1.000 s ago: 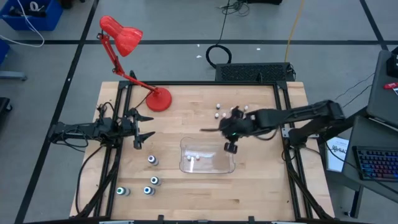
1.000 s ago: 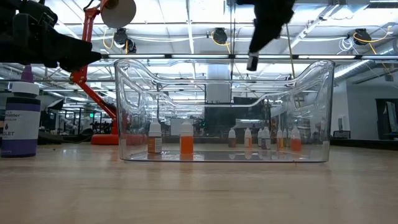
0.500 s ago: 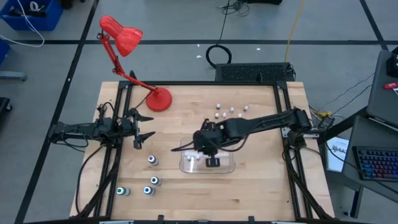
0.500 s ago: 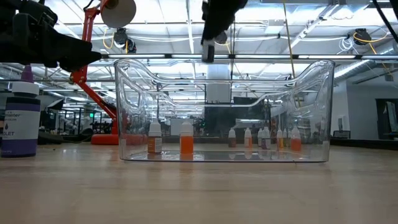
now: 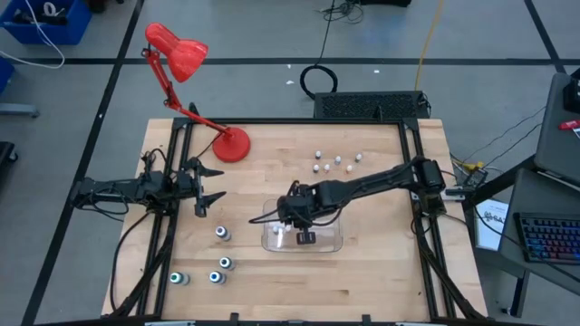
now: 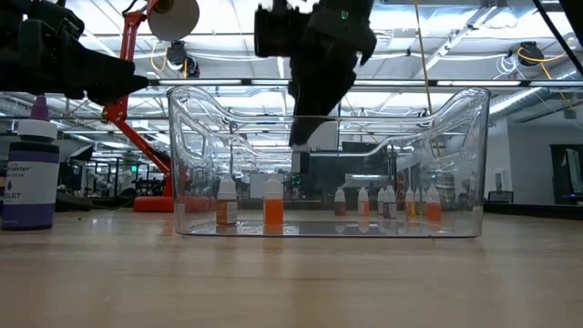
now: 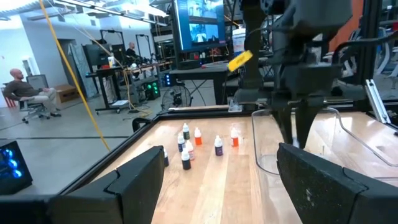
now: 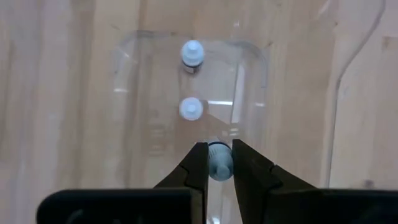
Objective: Pick & Place food coloring
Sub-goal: Put the small purple food coloring bottle into the transparent bin
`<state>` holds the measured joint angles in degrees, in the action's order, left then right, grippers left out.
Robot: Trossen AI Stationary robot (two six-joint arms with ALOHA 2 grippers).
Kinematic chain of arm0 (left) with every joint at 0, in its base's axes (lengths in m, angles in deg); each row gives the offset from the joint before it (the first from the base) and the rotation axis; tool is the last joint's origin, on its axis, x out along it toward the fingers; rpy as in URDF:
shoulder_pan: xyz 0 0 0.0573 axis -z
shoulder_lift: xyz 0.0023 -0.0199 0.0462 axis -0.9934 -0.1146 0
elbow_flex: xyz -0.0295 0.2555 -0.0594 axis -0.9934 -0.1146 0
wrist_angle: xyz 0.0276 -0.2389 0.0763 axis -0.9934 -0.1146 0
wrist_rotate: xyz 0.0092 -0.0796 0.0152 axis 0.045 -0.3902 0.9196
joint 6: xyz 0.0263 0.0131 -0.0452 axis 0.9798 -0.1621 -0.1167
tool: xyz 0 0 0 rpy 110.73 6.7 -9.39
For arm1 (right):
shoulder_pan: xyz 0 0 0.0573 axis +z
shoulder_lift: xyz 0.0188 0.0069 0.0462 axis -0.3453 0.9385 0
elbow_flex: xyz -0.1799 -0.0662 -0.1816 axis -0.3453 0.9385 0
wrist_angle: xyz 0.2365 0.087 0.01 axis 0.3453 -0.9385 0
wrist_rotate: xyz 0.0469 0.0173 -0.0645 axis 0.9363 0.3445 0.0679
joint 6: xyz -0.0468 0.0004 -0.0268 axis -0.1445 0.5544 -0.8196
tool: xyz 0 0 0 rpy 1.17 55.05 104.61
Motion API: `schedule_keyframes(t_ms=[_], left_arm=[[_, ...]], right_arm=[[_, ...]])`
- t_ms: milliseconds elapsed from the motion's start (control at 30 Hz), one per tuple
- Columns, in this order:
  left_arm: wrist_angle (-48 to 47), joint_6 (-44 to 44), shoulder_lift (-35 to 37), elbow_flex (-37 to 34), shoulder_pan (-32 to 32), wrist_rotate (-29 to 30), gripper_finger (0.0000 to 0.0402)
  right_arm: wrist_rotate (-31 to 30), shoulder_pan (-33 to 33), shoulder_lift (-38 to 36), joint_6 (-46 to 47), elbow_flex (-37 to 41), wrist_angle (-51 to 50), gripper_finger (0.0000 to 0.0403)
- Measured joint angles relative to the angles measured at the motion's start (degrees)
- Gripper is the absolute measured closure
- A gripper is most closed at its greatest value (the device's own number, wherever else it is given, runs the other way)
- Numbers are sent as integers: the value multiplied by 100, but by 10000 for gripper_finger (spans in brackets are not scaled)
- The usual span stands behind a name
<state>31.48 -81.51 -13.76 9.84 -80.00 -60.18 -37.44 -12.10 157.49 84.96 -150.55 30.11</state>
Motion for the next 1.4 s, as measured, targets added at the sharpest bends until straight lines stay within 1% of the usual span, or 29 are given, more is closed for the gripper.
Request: schedule_keyframes(t_ms=[300, 400, 767, 933, 1167, 1233, 1400], left_arm=[[2, 0, 0, 0, 0, 0, 96], [1, 0, 1, 0, 0, 0, 96], [1, 0, 0, 0, 0, 0, 96], [0, 0, 0, 0, 0, 0, 96], [2, 0, 2, 0, 0, 0, 96], [1, 0, 1, 0, -1, 0, 96], [2, 0, 0, -2, -2, 0, 96]], right_arm=[[5, -63, -4, -24, 558, 548, 367], [126, -61, 0, -22, 691, 643, 367], [199, -51, -1, -2, 869, 709, 367], [299, -53, -2, 49, 1074, 959, 367], [293, -50, -11, 87, 1125, 1036, 367], [291, -53, -11, 109, 1128, 1068, 353], [288, -53, -9, 354, 1128, 1053, 279]])
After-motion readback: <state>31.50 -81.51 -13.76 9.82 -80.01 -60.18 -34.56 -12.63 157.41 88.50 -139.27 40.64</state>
